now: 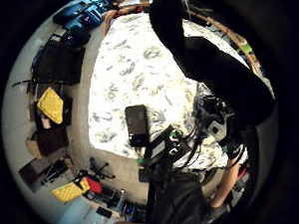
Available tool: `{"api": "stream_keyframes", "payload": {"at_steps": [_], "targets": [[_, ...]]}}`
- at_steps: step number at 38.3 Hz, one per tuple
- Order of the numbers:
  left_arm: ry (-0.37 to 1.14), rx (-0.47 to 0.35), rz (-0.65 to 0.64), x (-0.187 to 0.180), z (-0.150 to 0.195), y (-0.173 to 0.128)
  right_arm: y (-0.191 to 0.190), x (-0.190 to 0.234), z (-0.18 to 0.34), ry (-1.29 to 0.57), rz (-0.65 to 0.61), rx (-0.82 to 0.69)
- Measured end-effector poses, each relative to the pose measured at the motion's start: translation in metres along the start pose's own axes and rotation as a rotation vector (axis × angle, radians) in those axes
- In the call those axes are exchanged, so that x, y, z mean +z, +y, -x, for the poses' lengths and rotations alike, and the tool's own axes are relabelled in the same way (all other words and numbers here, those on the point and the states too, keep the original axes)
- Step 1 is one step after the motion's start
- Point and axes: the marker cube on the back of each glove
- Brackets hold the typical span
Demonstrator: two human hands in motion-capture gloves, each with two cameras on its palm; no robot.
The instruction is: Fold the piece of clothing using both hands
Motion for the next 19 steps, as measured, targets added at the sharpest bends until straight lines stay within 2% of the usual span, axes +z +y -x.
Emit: {"api": "stream_keyframes", "payload": {"at_steps": [2,5,7,9,13,17,19], "targets": [[0.000,-0.020,0.007,-0.005,0.013,0.005,-0.015,0.007,0.004,0.018,-0.102,0.069],[0.001,-0.054,0.025,-0.014,0.030,0.013,-0.016,0.004,0.008,-0.035,-0.088,0.033],[0.014,-0.115,0.087,-0.020,0.036,0.024,-0.011,-0.009,0.005,-0.100,-0.068,0.029],[0.026,-0.166,0.146,-0.024,0.040,0.033,-0.007,-0.028,-0.002,-0.152,-0.110,0.018],[0.023,-0.074,0.031,-0.029,0.042,0.022,0.017,-0.072,-0.016,-0.225,-0.203,-0.083],[0.010,-0.043,-0.002,-0.032,0.035,0.025,0.050,-0.118,-0.040,-0.117,-0.407,0.109],[0.000,-0.043,-0.020,-0.033,0.029,0.030,0.060,-0.137,-0.055,-0.058,-0.478,0.154]]}}
